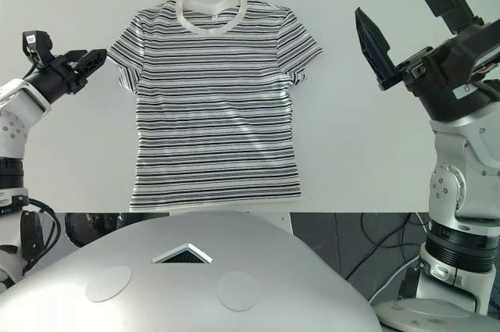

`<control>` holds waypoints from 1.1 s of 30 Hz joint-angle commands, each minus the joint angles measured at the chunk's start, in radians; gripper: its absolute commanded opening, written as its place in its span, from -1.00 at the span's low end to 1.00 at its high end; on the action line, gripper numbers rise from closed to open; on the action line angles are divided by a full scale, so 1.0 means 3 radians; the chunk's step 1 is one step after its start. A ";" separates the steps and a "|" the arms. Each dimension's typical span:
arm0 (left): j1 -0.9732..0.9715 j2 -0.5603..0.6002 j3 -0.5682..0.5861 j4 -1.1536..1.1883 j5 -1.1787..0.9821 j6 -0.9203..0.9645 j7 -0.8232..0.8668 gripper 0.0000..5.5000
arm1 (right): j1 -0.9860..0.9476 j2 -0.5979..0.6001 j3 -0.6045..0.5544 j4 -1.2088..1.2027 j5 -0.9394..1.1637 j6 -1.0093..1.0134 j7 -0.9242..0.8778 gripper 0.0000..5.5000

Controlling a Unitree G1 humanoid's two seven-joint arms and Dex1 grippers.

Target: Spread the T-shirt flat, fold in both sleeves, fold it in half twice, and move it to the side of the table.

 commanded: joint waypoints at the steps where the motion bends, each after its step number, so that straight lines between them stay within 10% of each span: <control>1: -0.0186 -0.0136 0.0065 0.0170 0.0091 0.0162 0.0032 0.14 | -0.0055 0.0076 -0.0026 0.0072 -0.0117 0.0018 0.0016 0.37; 25: -0.0219 -0.0592 0.0023 0.0326 0.0729 0.0088 -0.0062 0.14 | -0.0066 0.0248 0.0153 0.0149 -0.0691 -0.0110 0.0083 0.37; 33: -0.0291 -0.0659 0.0133 0.0412 0.0734 0.0309 -0.0045 -0.38 | -0.0036 0.0270 0.0165 0.0154 -0.0803 -0.0162 0.0101 0.37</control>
